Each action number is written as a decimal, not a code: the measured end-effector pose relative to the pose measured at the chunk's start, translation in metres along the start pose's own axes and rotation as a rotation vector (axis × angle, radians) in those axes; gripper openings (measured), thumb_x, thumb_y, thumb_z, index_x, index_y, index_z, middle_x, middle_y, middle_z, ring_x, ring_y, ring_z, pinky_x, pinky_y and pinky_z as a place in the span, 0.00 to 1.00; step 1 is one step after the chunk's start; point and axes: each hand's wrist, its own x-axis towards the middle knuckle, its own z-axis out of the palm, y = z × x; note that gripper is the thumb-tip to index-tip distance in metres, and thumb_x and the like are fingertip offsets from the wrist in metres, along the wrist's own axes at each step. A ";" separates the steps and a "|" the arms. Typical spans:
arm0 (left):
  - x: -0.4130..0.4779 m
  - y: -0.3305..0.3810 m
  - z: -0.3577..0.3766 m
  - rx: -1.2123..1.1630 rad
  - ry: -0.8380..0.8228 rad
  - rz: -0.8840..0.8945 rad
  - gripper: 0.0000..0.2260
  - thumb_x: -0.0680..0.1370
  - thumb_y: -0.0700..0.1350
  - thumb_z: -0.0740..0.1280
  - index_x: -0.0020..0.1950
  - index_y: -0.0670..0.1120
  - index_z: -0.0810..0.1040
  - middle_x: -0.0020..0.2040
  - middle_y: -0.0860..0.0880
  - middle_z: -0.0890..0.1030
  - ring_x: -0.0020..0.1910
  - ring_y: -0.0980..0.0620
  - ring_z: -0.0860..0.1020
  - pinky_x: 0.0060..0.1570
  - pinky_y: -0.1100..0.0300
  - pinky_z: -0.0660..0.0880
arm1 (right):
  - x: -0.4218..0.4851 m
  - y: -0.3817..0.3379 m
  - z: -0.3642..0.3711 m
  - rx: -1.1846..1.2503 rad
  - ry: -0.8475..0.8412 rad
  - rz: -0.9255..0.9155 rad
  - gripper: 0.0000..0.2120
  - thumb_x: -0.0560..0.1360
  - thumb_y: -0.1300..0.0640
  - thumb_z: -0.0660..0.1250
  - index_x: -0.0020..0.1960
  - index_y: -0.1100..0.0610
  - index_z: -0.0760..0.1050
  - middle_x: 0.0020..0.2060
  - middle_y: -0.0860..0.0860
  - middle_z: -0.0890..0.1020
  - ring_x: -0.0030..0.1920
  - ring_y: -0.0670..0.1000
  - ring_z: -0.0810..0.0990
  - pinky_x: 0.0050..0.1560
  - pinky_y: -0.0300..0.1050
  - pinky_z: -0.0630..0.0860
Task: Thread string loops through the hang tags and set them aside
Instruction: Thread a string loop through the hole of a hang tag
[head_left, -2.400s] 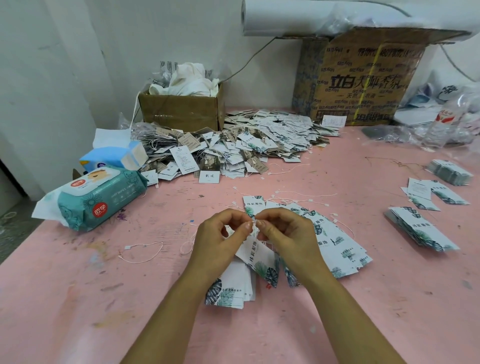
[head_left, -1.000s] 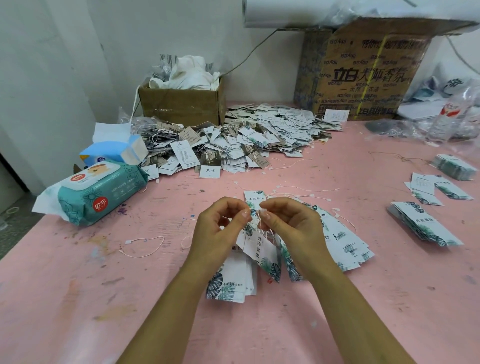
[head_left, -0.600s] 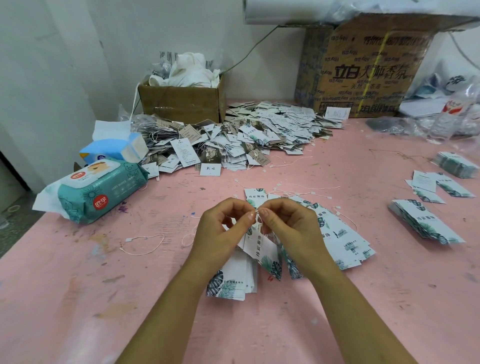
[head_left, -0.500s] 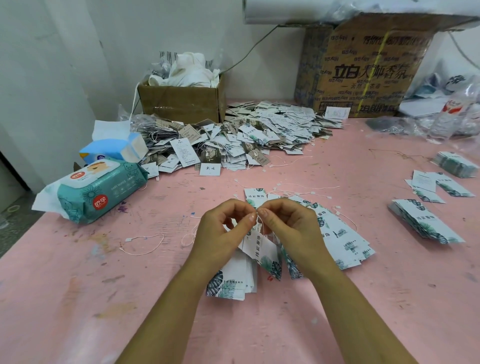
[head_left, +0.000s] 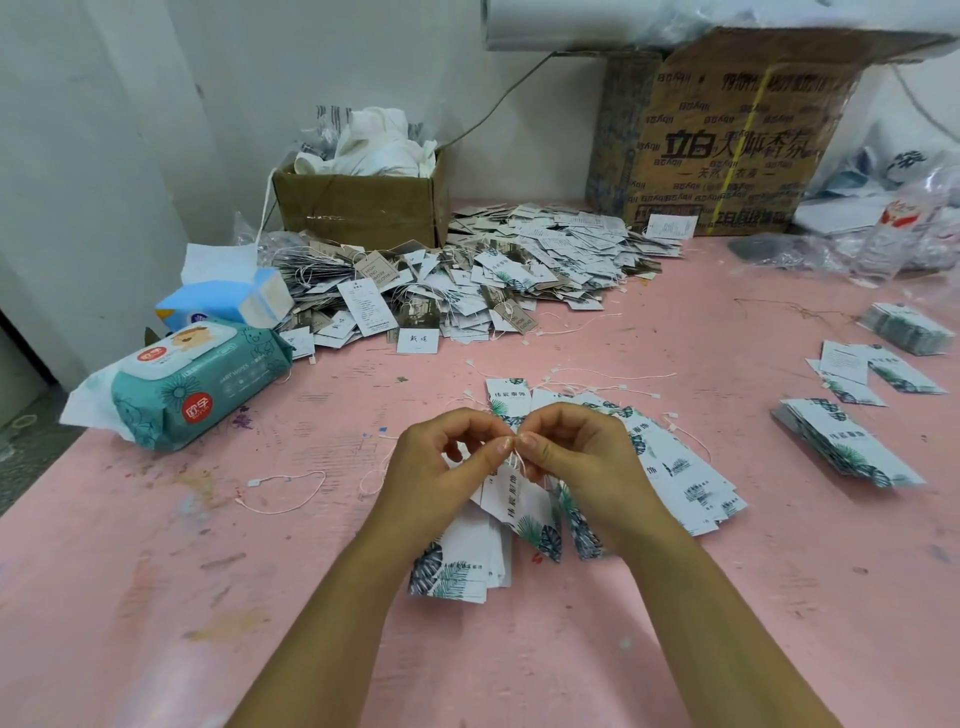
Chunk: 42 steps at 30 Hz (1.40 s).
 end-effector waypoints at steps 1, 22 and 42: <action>0.000 0.000 -0.001 -0.004 -0.006 -0.009 0.10 0.71 0.38 0.72 0.39 0.55 0.80 0.34 0.59 0.81 0.34 0.62 0.73 0.37 0.67 0.69 | 0.000 0.000 0.000 0.002 0.000 -0.003 0.05 0.70 0.70 0.68 0.38 0.63 0.77 0.25 0.49 0.78 0.27 0.46 0.75 0.30 0.36 0.73; 0.000 -0.002 0.000 -0.142 -0.045 -0.106 0.08 0.73 0.37 0.70 0.39 0.50 0.80 0.35 0.46 0.79 0.35 0.51 0.74 0.38 0.52 0.70 | 0.000 0.004 0.005 -0.012 0.048 -0.055 0.02 0.63 0.60 0.73 0.36 0.56 0.82 0.28 0.50 0.81 0.28 0.46 0.75 0.31 0.36 0.73; 0.006 -0.005 -0.001 -0.667 0.190 -0.101 0.05 0.70 0.41 0.65 0.44 0.42 0.75 0.35 0.50 0.79 0.36 0.55 0.77 0.38 0.61 0.77 | 0.001 0.009 -0.010 -0.343 -0.139 0.015 0.20 0.75 0.69 0.63 0.58 0.47 0.73 0.32 0.43 0.70 0.35 0.43 0.69 0.38 0.33 0.67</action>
